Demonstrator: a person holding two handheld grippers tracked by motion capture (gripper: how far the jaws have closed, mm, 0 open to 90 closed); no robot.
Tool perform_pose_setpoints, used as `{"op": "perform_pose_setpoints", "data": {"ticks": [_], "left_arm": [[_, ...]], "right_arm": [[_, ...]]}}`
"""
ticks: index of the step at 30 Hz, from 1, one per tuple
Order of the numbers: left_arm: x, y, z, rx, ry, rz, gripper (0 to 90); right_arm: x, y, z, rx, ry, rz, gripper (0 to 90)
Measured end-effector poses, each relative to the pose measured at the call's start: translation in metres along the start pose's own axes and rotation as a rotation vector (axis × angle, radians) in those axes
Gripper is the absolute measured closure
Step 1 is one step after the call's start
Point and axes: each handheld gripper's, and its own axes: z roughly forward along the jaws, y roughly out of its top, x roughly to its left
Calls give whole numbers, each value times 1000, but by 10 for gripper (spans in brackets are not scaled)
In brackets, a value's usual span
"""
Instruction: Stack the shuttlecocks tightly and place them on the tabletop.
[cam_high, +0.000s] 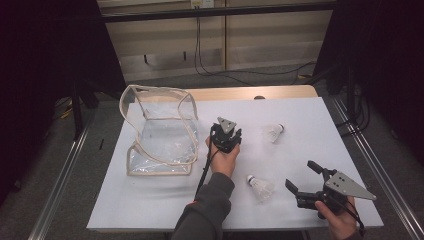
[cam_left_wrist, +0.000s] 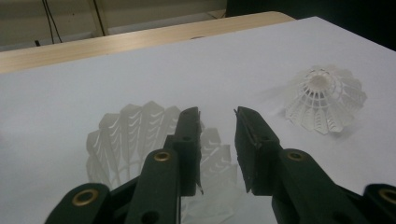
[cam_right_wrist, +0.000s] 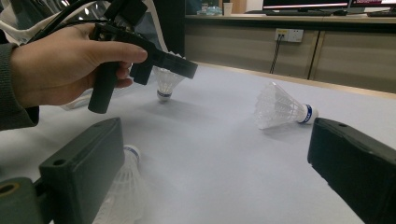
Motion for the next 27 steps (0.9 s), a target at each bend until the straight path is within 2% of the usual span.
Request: {"op": "perform_pose_setpoints", "data": {"ticks": [3, 4, 10, 11, 12, 15, 23, 27], "left_arm": [[0, 2, 0, 8, -5, -9, 715], [0, 3, 0, 16, -4, 0, 715], [-1, 9, -1, 15, -16, -8, 744], [-1, 10, -1, 18, -19, -16, 786], [-1, 10, -1, 24, -24, -21, 786], [0, 11, 0, 46, -36, -35, 900], [-3, 11, 3, 66, -50, -43, 900], [-3, 11, 3, 60, -55, -43, 900]], "right_arm": [[0, 0, 0, -4, 3, 0, 32], [0, 0, 0, -3, 2, -3, 32], [0, 0, 1, 2, 4, -4, 40], [0, 0, 0, 0, 4, -4, 39], [0, 0, 0, 0, 4, -4, 39], [0, 0, 0, 3, 6, -1, 39], [0, 0, 0, 2, 7, -4, 39], [0, 0, 0, 2, 9, -5, 39]]}}
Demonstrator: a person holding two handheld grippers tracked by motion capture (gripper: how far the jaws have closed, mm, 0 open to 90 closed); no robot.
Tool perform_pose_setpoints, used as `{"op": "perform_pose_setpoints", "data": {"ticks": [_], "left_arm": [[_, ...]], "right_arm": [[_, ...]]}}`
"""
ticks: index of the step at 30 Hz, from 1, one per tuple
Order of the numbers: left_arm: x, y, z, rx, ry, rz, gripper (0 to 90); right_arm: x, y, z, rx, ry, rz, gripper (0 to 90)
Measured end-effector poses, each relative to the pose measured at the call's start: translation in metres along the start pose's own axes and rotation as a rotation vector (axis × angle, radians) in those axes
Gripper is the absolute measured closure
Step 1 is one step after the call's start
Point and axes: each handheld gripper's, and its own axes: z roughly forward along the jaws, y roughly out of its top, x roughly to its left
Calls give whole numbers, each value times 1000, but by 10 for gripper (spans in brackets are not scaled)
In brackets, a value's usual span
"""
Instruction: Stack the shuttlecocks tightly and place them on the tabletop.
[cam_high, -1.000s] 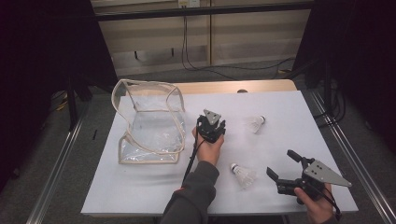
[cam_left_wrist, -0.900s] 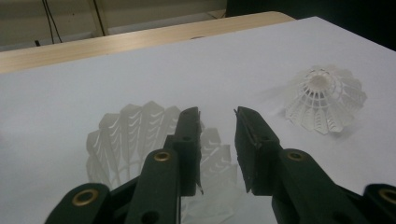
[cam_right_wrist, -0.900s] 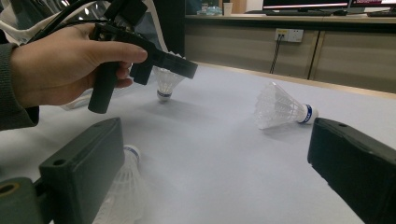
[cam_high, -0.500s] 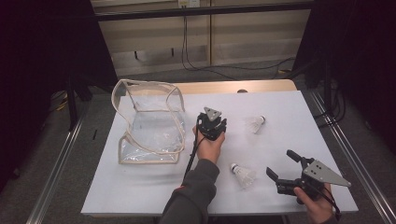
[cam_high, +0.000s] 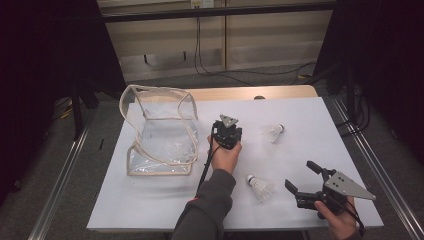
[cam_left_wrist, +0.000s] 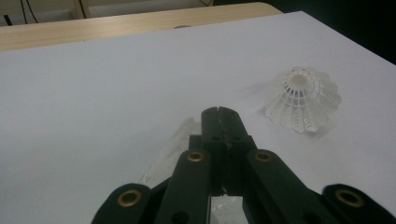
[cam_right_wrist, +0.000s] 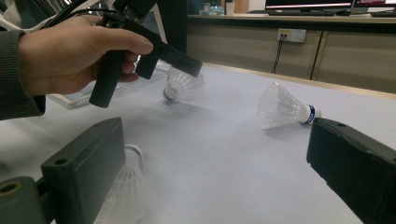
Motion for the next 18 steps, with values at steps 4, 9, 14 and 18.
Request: {"op": "perform_pose_setpoints", "data": {"ticks": [4, 9, 14, 18], "left_arm": [[0, -1, 1, 2, 2, -8, 889], [0, 0, 2, 4, 4, 6, 872], [-2, 3, 4, 17, -7, 2, 875], [-3, 3, 6, 31, -8, -4, 875]], "right_arm": [[0, 0, 0, 3, 0, -1, 39], [0, 0, 0, 8, -2, 0, 39], [0, 0, 0, 6, -2, -1, 39], [0, -1, 0, 7, 0, 4, 39]]}}
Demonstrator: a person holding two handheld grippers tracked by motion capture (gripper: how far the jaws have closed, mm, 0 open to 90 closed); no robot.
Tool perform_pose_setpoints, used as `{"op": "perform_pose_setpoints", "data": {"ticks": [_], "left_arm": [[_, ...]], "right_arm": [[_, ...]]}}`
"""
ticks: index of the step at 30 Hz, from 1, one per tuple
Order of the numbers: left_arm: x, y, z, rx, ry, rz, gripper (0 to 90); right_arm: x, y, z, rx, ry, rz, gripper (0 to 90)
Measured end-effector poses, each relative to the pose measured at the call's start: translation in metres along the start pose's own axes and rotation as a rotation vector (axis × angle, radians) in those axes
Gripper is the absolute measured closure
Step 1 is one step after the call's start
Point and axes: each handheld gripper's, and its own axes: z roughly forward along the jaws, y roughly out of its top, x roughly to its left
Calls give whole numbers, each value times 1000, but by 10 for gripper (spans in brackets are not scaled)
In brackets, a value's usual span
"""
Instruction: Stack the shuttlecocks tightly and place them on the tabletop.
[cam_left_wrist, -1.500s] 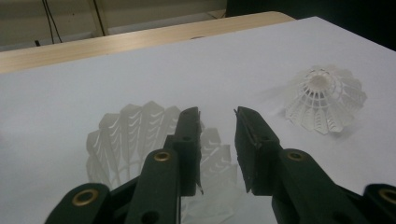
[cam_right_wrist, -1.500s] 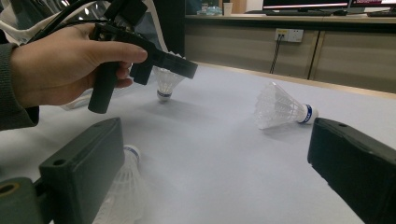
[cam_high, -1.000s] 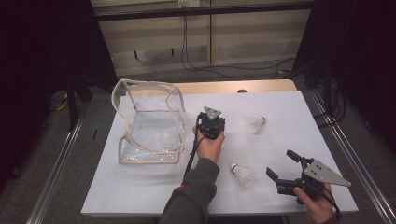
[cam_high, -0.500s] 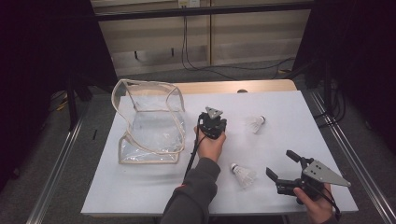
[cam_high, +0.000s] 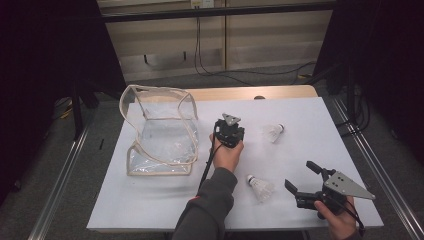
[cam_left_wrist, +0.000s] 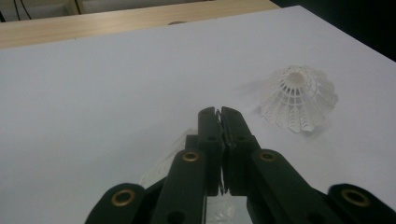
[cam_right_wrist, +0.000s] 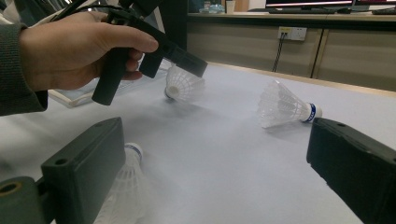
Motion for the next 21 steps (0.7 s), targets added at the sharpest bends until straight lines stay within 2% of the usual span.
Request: {"op": "perform_pose_setpoints", "data": {"ticks": [14, 21], "left_arm": [[-2, 5, -1, -5, -22, 7, 854], [0, 7, -4, -13, -16, 7, 833]], "right_arm": [[1, 0, 0, 1, 4, -3, 39], [0, 0, 0, 1, 4, -3, 39]]}}
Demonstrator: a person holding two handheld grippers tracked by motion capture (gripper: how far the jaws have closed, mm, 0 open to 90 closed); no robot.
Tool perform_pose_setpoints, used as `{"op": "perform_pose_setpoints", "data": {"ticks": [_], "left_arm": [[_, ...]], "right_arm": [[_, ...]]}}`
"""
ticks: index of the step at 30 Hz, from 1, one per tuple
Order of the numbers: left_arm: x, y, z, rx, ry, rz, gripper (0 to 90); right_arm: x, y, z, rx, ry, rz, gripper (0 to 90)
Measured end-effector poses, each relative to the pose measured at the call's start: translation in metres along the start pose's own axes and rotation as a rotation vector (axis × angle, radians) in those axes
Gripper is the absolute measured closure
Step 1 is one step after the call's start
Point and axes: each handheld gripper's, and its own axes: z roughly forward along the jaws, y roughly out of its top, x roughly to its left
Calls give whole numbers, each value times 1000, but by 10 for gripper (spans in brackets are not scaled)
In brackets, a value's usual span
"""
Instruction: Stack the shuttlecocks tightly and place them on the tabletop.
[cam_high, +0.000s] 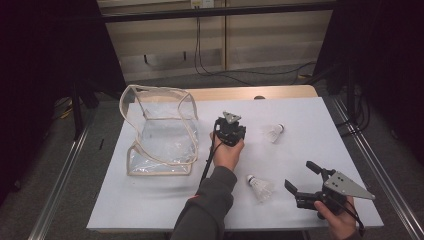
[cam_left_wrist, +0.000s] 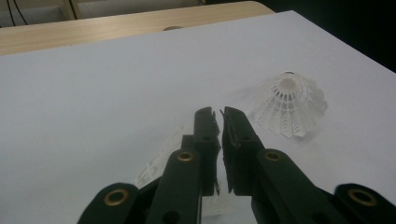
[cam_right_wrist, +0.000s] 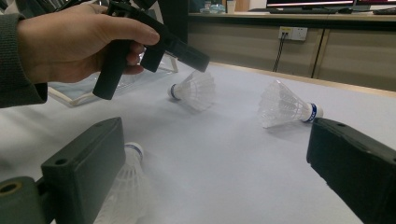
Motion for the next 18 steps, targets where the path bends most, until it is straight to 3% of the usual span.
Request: {"op": "perform_pose_setpoints", "data": {"ticks": [13, 18], "left_arm": [[17, 1, -2, -44, 52, 27, 655], [22, -3, 3, -17, 74, 32, 593]], "right_arm": [[0, 0, 0, 2, 2, -2, 39], [0, 0, 0, -2, 2, 1, 39]]}}
